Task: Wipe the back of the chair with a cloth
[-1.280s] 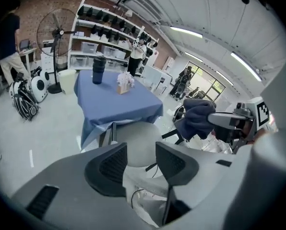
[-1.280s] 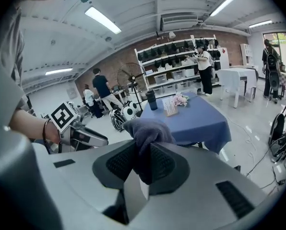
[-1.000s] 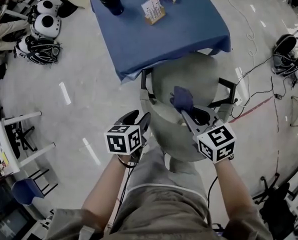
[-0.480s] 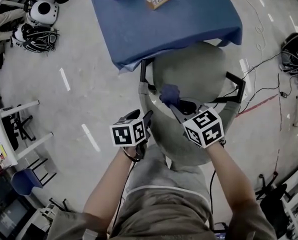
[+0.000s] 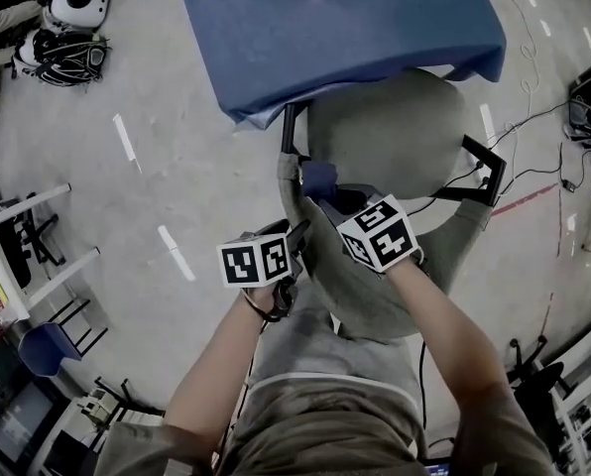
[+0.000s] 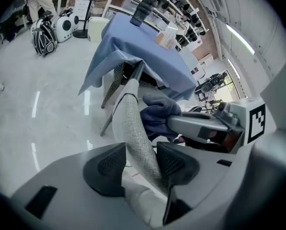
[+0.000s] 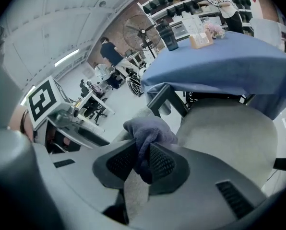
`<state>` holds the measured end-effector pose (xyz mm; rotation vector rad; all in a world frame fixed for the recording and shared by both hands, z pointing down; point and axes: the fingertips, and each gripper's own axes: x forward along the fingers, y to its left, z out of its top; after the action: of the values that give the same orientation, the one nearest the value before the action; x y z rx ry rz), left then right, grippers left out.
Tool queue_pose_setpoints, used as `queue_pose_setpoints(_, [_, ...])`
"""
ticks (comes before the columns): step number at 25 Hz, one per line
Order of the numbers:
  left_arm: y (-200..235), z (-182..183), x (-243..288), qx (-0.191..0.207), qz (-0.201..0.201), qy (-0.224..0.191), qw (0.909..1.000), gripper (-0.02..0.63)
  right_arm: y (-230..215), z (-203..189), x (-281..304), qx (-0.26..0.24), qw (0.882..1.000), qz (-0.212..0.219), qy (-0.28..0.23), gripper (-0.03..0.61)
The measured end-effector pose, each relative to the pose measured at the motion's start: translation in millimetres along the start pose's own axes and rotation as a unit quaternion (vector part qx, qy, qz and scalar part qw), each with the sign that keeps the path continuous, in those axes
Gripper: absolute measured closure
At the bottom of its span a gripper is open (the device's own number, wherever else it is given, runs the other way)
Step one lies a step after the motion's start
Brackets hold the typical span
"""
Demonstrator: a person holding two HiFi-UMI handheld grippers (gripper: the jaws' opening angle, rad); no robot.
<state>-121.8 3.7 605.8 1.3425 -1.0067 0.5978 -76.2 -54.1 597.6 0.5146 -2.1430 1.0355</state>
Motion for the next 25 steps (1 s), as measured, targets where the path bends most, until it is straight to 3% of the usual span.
queue_pose_setpoints(10, [-2.6,-0.7,6.8,-0.005,-0.009,0.0,0.9999,0.425,-19.2,6.7,59.1,0.009,0.999,0.01,0.038,0.495])
queue_pose_setpoints(15, [-2.7,0.9,6.6,-0.008,-0.017,0.004,0.9998,0.426,-8.6,-23.9,77.8,-0.002,0.994,0.043,0.095,0.496])
queue_pose_setpoints(21, [-1.9,1.3,7.0,-0.007,-0.019,0.004,0.9998,0.425,7.9,-89.4,63.4,-0.027,0.975,0.103,0.197,0.497])
queue_pose_setpoints(25, [0.6,0.4,7.3,-0.008,-0.014,0.003,0.9999,0.425,3.7,-139.2,22.5,-0.078,0.947,0.114,0.291,0.499])
